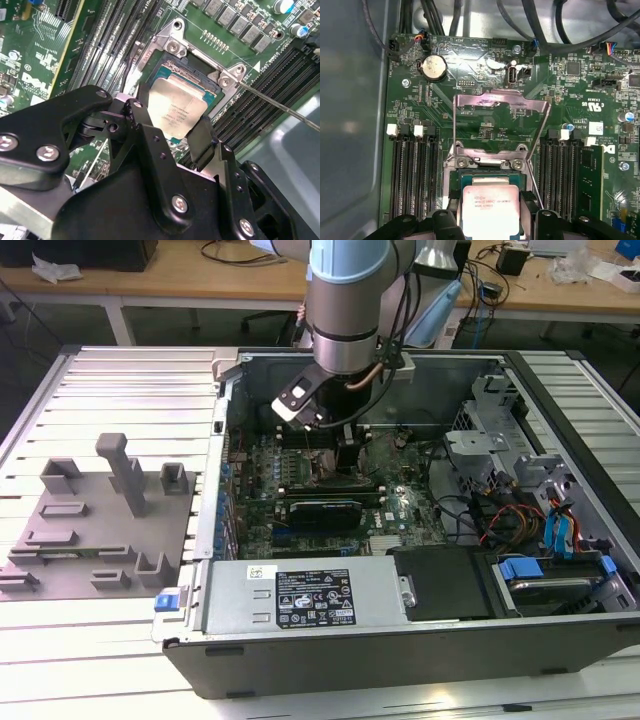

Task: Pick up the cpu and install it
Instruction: 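Place the cpu into insertion slot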

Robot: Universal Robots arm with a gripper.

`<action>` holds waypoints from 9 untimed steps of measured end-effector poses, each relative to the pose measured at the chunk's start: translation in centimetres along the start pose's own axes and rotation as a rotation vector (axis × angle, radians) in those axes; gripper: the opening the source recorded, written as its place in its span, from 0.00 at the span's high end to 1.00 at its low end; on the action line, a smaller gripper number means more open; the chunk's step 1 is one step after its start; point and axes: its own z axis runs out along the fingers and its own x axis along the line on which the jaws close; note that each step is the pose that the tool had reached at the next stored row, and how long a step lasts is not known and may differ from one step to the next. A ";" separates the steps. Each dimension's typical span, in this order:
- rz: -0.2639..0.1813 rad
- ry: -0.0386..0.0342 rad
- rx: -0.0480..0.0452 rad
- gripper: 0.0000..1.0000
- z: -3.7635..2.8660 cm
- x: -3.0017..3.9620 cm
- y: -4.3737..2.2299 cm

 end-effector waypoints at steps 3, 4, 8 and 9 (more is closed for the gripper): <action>0.000 0.0000 0.0000 0.45 0.25 0.01 -0.08; 0.000 0.0001 0.0000 0.45 0.32 0.02 -0.11; 0.009 -0.0004 0.0003 0.45 0.49 0.03 -0.14; 0.027 -0.0017 0.0013 0.45 0.54 0.02 -0.15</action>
